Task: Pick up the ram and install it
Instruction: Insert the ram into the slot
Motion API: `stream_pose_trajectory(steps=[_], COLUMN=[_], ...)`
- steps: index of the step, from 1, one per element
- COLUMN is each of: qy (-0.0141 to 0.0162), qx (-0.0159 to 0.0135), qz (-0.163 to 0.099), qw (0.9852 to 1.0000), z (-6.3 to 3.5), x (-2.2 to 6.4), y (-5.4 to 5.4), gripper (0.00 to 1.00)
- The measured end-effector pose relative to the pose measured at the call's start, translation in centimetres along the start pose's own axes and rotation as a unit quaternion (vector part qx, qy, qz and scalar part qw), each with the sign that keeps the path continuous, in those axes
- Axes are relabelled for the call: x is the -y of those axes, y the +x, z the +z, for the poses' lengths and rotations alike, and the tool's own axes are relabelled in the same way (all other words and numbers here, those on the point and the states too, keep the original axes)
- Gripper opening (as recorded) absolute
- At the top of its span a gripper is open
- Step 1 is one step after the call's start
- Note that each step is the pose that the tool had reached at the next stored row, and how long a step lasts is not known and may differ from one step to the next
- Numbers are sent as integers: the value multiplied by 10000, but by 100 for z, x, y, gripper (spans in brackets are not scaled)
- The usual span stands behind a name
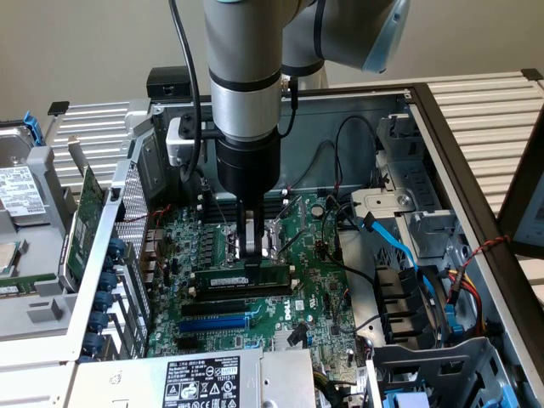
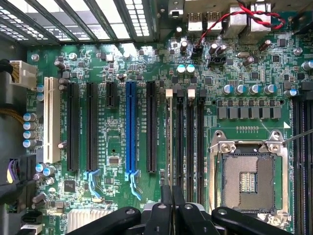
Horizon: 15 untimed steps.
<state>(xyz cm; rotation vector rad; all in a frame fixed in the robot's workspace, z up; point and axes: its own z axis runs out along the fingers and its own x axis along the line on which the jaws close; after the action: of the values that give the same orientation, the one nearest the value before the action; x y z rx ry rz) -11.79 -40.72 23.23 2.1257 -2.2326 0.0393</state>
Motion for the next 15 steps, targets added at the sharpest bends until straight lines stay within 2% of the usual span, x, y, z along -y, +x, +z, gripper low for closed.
stream_pose_trajectory(steps=[8, 15], qy=[26, 37], qx=[1, 0], qz=[-26, -34], qw=[10000, 10000], z=[4, 20], x=[-4, -12], y=[-1, -2], gripper=[12, 12])
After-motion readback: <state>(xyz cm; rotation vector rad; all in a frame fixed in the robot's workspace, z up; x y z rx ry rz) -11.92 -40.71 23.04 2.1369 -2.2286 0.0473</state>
